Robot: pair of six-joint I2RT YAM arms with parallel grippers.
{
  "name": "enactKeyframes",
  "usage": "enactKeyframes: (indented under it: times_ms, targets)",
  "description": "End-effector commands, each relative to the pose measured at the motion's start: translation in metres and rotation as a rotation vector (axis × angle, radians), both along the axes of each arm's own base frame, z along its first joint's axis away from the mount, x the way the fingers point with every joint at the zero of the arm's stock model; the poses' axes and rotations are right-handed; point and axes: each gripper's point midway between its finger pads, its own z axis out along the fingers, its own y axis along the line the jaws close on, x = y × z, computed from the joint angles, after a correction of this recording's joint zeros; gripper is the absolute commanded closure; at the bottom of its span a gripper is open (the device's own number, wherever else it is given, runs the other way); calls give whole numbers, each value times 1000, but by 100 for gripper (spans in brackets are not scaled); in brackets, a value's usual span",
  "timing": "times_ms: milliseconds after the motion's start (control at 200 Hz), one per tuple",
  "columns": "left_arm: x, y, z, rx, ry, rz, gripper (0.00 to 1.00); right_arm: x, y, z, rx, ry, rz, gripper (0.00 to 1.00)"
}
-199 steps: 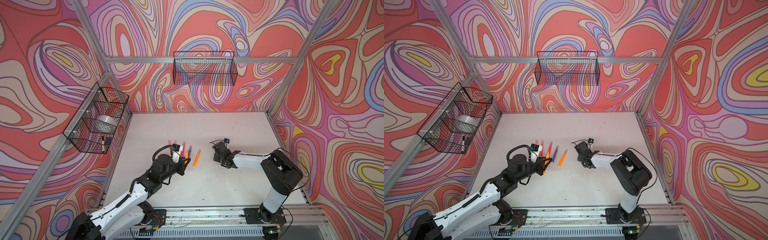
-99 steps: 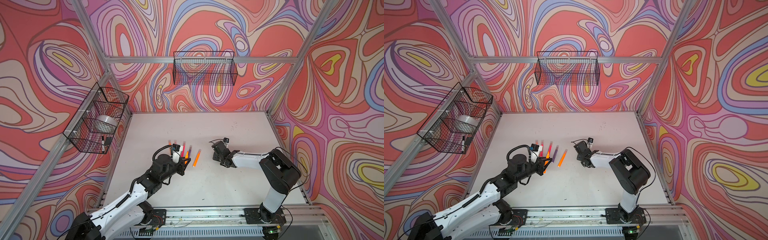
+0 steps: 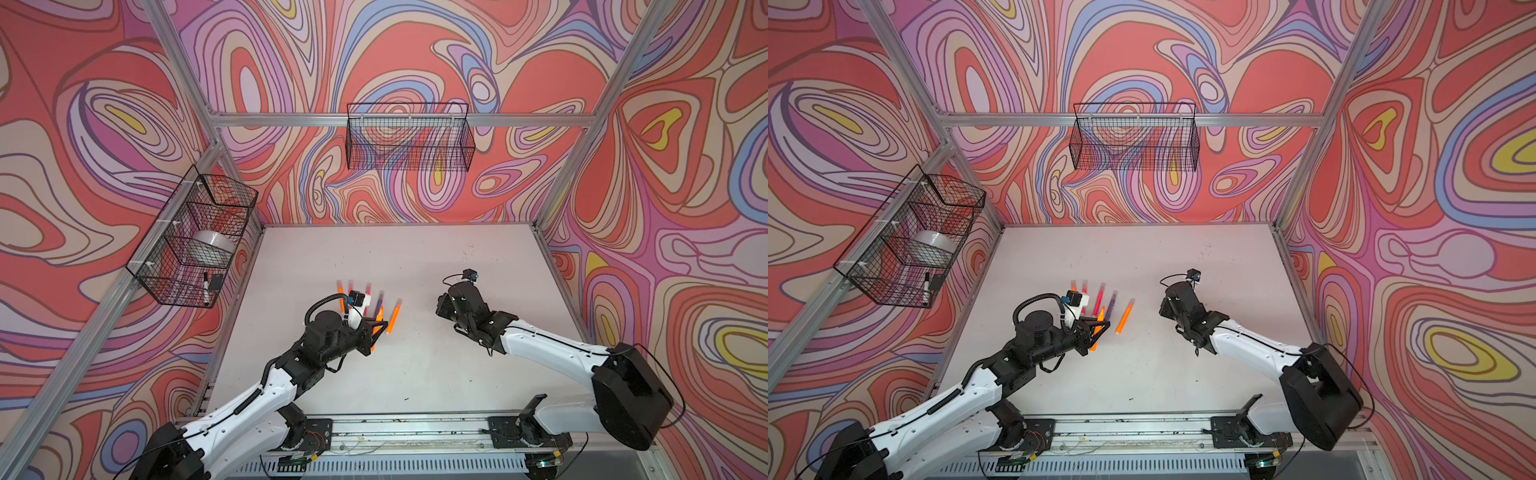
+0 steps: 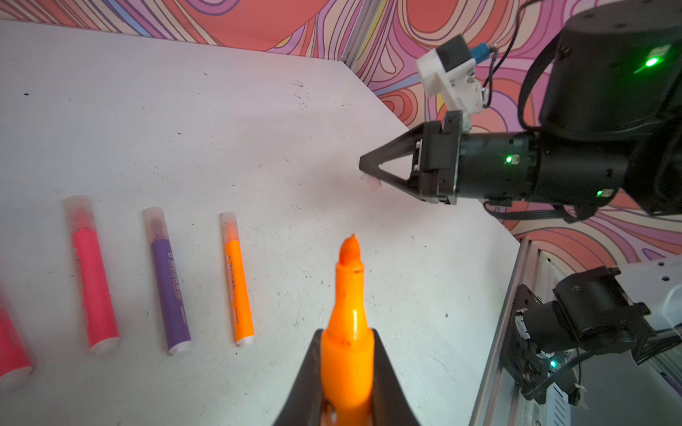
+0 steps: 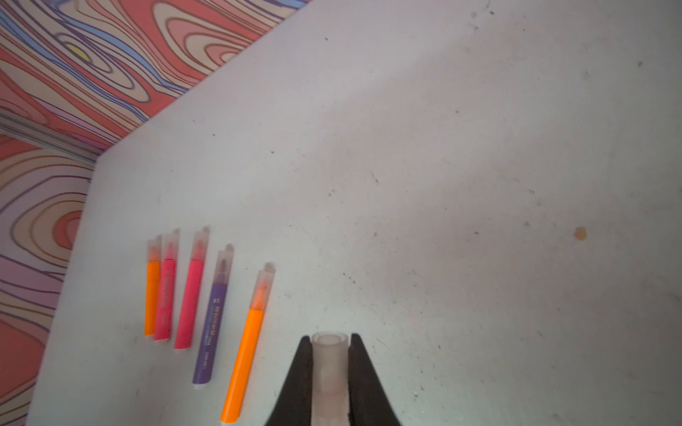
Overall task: Insert pens into pen caps
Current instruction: Pick up the pen cap from the center of the table, then put on the pen cap to the pen.
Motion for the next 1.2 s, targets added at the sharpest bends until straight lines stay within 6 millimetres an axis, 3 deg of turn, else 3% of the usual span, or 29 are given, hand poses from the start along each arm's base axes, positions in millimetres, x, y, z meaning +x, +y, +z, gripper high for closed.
enactKeyframes:
  times_ms: [0, 270, 446, 806, 1197]
  targets:
    - [-13, -16, 17, -49, -64, -69, 100, -8, 13, 31, 74, -87, 60, 94]
    - [-31, -43, 23, -67, -111, -154, 100, -42, 43, 112, 216, -351, 192, 94]
    - [-27, -47, 22, -81, -94, -136, 100, -63, 59, 140, 281, -470, 264, 95]
    - [-16, -58, 17, -113, -24, -107, 100, -70, 93, 146, 348, -517, 352, 97]
    - [-6, -52, 27, -128, -17, -32, 100, -73, 105, 117, 388, -469, 354, 96]
